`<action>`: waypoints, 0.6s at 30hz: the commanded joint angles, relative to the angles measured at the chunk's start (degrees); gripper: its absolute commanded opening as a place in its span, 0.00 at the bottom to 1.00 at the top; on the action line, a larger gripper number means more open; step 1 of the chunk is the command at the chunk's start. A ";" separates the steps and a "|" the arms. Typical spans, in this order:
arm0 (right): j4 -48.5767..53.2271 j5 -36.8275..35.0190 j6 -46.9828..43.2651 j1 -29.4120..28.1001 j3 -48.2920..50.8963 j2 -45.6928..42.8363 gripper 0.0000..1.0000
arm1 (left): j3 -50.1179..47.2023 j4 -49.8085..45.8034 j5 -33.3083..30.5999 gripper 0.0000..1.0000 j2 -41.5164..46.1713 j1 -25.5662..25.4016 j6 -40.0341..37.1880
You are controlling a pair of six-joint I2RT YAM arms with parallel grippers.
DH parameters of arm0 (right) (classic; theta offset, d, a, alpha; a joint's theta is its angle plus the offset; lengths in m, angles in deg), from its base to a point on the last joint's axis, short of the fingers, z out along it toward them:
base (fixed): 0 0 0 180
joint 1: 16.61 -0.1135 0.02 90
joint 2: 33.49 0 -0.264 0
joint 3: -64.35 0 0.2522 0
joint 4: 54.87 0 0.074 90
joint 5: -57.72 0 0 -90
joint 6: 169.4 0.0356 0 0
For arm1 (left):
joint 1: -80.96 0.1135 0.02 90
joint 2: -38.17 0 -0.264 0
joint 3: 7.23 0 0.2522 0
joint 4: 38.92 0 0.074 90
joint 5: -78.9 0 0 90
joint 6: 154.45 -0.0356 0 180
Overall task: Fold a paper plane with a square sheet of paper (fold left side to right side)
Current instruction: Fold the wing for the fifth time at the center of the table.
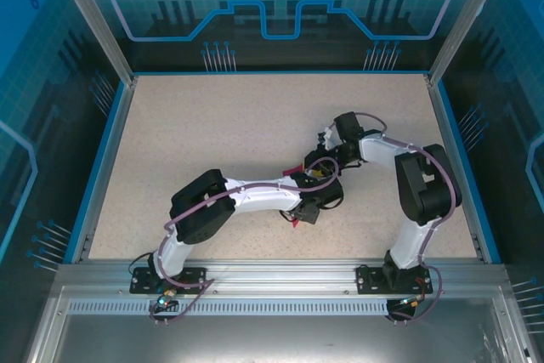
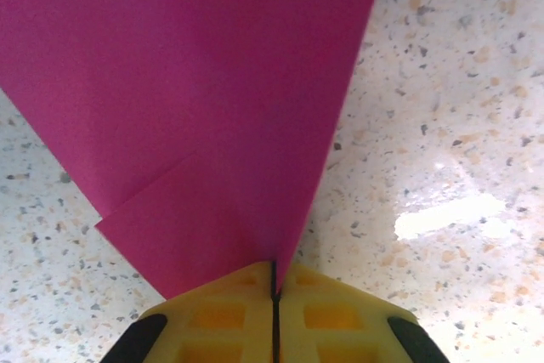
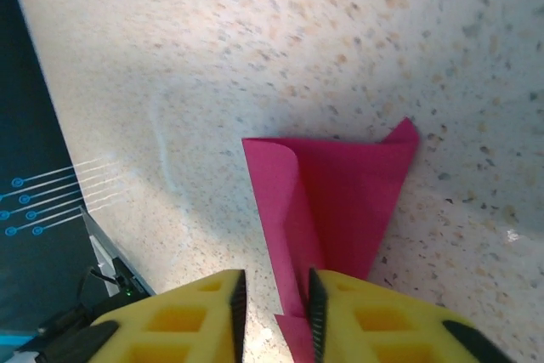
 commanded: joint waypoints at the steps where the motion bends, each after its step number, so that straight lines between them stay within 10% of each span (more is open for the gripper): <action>1: -1.41 -2.18 -1.31 2.70 1.75 -6.57 0.41 | -3.71 5.64 5.24 0.08 4.66 1.93 1.31; 8: -2.15 -3.79 -3.46 8.25 7.86 -16.02 0.73 | -11.43 16.80 14.51 0.06 10.65 5.95 0.99; 18: -2.86 -1.27 -7.77 10.80 15.80 -21.04 0.87 | -22.22 35.38 33.66 0.05 14.41 14.28 1.83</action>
